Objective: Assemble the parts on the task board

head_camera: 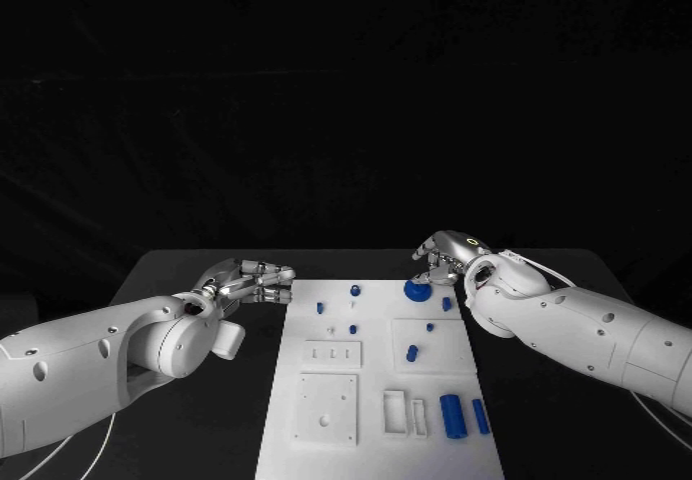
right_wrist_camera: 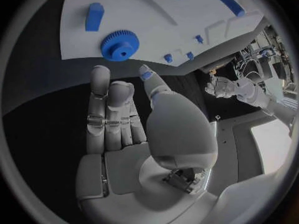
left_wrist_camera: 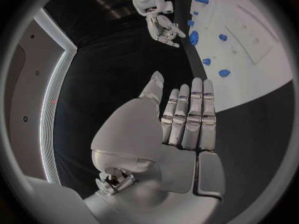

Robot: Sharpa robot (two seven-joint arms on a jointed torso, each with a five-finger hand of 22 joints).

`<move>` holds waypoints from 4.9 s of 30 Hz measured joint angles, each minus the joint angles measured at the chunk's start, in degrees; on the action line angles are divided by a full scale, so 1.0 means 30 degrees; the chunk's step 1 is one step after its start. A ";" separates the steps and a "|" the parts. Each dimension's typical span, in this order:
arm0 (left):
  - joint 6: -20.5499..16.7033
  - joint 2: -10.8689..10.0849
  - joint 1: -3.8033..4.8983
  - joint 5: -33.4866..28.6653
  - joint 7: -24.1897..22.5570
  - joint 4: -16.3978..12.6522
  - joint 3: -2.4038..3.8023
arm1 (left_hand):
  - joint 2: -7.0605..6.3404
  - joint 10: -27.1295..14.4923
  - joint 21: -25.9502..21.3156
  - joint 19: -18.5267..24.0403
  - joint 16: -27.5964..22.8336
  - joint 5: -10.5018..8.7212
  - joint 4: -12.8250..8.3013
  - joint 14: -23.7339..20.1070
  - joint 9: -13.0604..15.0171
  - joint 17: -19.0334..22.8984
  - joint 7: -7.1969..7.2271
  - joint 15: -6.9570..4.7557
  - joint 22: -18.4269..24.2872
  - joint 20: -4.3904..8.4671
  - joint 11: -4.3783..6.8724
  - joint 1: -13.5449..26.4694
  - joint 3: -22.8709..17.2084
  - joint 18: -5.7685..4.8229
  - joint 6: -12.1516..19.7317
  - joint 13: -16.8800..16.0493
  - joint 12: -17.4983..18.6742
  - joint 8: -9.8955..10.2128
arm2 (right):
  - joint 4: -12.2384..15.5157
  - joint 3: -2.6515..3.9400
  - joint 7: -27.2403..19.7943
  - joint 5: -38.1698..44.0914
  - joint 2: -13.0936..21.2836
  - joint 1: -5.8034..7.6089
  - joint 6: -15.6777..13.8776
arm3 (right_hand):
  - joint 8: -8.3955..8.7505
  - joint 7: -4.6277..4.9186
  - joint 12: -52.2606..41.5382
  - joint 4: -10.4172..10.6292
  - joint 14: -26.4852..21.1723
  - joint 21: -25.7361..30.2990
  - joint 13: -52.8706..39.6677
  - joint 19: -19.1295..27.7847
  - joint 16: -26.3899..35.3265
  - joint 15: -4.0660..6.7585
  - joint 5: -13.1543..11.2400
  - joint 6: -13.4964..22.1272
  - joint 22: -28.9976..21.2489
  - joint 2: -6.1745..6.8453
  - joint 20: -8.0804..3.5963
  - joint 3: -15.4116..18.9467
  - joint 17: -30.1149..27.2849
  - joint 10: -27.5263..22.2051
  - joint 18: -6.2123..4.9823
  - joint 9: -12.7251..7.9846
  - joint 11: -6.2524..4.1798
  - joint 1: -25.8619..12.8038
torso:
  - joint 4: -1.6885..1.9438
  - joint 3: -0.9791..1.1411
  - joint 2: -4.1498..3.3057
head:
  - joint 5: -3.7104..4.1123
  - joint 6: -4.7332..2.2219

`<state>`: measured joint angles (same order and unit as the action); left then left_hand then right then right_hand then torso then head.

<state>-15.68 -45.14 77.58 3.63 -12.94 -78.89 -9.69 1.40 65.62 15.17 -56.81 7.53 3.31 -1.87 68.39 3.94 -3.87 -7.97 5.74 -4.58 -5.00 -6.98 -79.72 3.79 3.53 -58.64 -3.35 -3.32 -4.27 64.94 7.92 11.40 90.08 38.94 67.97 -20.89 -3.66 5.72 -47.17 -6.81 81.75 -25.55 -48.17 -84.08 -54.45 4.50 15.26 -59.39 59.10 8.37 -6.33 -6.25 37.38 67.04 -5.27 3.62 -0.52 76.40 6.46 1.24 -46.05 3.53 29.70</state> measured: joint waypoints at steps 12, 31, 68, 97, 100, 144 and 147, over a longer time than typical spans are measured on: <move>0.0106 0.0103 -0.0006 0.0003 0.0003 0.0121 -0.0009 | 0.0000 0.0001 0.0000 0.0000 0.0000 0.0000 -0.0051 0.0000 -0.0017 0.0001 -0.0067 0.0000 0.0000 0.0000 0.0000 0.0000 -0.0052 0.0000 0.0067 0.0000 0.0000 0.0097 | -0.1142 0.0008 -0.0148 -0.0389 -0.0456 -0.0031 0.1881 | 0.0000 0.0145 -0.3698 0.0030 0.0003 -0.3527 -0.4448 0.0083 -0.1383 -0.0003 0.0534 0.0271 0.3246 -0.0180 0.0137 0.0392 0.3643 0.1038 0.0005 0.0000 0.0138 -0.0180 | 0.0059 0.0049 -0.0051 | 0.0141 0.0055; 0.0176 0.0133 -0.0006 0.0011 0.0009 0.0192 -0.0009 | 0.0000 0.0001 0.0000 0.0000 0.0000 0.0000 -0.0051 0.0000 -0.0015 0.0000 -0.0172 0.0000 0.0000 0.0000 0.0000 0.0000 -0.0051 0.0001 0.0171 0.0000 0.0000 0.0098 | -0.1758 0.0014 -0.0288 -0.0609 -0.0680 -0.0149 0.2754 | 0.0000 0.0097 -0.3871 -0.0056 0.0074 -0.3721 -0.4792 0.0017 -0.1558 -0.0072 0.0682 0.0048 0.4305 -0.0277 0.0208 -0.0122 0.4729 0.1037 0.0013 0.0001 0.0137 -0.0276 | 0.0051 0.0115 -0.0070 | 0.0020 -0.0088; 0.0218 0.0039 -0.0007 0.0044 0.0047 0.0182 -0.0011 | 0.0000 0.0002 0.0117 0.0000 -0.0001 0.0000 -0.0110 0.0000 -0.0013 0.0001 -0.0171 0.0000 0.0000 0.0000 0.0000 0.0000 -0.0111 0.0001 0.0172 0.0001 0.0000 0.0097 | -0.0889 0.0005 -0.0722 -0.0150 -0.0720 -0.0530 0.2543 | 0.0089 -0.0308 -0.3946 0.0001 0.0145 -0.3650 -0.4975 0.0017 -0.1558 -0.0017 0.1273 -0.1622 0.5282 -0.0460 0.0206 -0.4727 0.5113 0.1279 0.0137 -0.0064 -0.0039 -0.2179 | 0.0066 0.0093 -0.0071 | -0.0029 0.0082; 0.0213 0.0031 -0.0004 0.0060 0.0060 0.0043 -0.0010 | 0.0000 0.0002 0.0116 0.0000 -0.0001 0.0000 -0.0163 -0.0070 -0.0013 0.0001 -0.0171 0.0068 0.0000 0.0000 0.0000 0.0000 -0.0059 0.0001 0.0172 0.0000 0.0000 0.0097 | 0.2182 -0.0413 0.1081 0.3007 -0.2270 -0.0517 -0.0305 | -0.0017 -0.0426 -0.4020 0.2774 0.0218 -0.4061 -0.4960 0.0017 -0.1557 0.0007 -0.0133 -0.2161 0.5276 0.0438 0.0206 -0.3044 0.5254 0.1447 0.0139 -0.0011 -0.0134 -0.1580 | 0.0135 0.0070 -0.0093 | -0.0112 -0.0079; 0.0213 0.0064 -0.0004 0.0061 0.0061 0.0056 -0.0010 | 0.0000 0.0002 0.0116 0.0000 -0.0001 0.0000 -0.0163 -0.0070 -0.0013 0.0000 -0.0172 0.0068 0.0000 0.0000 0.0001 0.0000 -0.0058 0.0001 0.0172 0.0000 0.0000 0.0097 | 0.1927 -0.0555 0.1242 0.3237 -0.2604 -0.0518 -0.0373 | -0.0015 -0.0426 -0.4020 0.2816 0.0217 -0.4061 -0.4961 0.0017 -0.1557 0.0007 -0.0134 -0.2160 0.5275 0.0439 0.0206 -0.3147 0.5254 0.1447 0.0140 -0.0029 -0.0134 -0.1580 | 0.0150 0.0071 -0.0099 | -0.0112 -0.0084; 0.0216 0.0287 -0.0004 0.0068 0.0093 0.0216 -0.0010 | 0.0000 0.0002 0.0115 0.0000 -0.0001 0.0065 -0.0238 -0.0070 -0.0012 0.0000 -0.0172 0.0068 0.0000 0.0000 0.0001 0.0000 -0.0134 0.0000 0.0172 0.0001 0.0000 0.0097 | -0.0392 -0.1802 0.2264 0.4214 -0.4585 -0.0573 -0.0014 | 0.0113 -0.0297 -0.3628 0.2663 0.0215 -0.3973 -0.4575 0.0017 -0.1391 0.0005 -0.0946 -0.1533 0.5268 0.0437 0.0206 -0.3669 0.4942 0.1294 0.0140 -0.0024 -0.0138 -0.1582 | 0.0026 0.0121 -0.0086 | -0.0509 -0.0018; 0.0217 0.0287 -0.0004 0.0068 0.0097 0.0221 -0.0010 | 0.0000 0.0002 0.0115 0.0000 -0.0001 0.0065 -0.0238 -0.0070 -0.0012 0.0000 -0.0172 0.0068 0.0000 0.0000 0.0001 0.0000 -0.0134 0.0000 0.0172 0.0001 0.0000 0.0097 | -0.0484 -0.1817 0.2273 0.4188 -0.4654 -0.0580 0.0007 | 0.0113 -0.0231 -0.3628 0.2781 0.0215 -0.3972 -0.4533 0.0017 -0.1319 0.0005 -0.1024 -0.1326 0.5268 0.0453 0.0206 -0.3551 0.4934 0.1294 0.0142 -0.0024 -0.0137 -0.1598 | 0.0031 0.0121 -0.0084 | -0.0494 -0.0018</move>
<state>-15.03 -44.27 77.56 3.83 -12.65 -78.23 -9.72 1.40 65.62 15.52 -56.82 7.53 3.50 -2.59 68.18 3.91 -3.87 -8.48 5.94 -4.58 -5.00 -6.98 -79.72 3.39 3.53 -58.12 -3.34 -3.32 -3.98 63.48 2.47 18.22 102.64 24.98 66.23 -20.87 -3.32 5.02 -58.05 1.54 82.39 -37.46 -61.77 -84.03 -58.40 4.51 12.19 -63.37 74.91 9.73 -5.71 -16.90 52.18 70.92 -4.85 3.55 -0.93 71.61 6.55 1.60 -46.31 2.04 29.65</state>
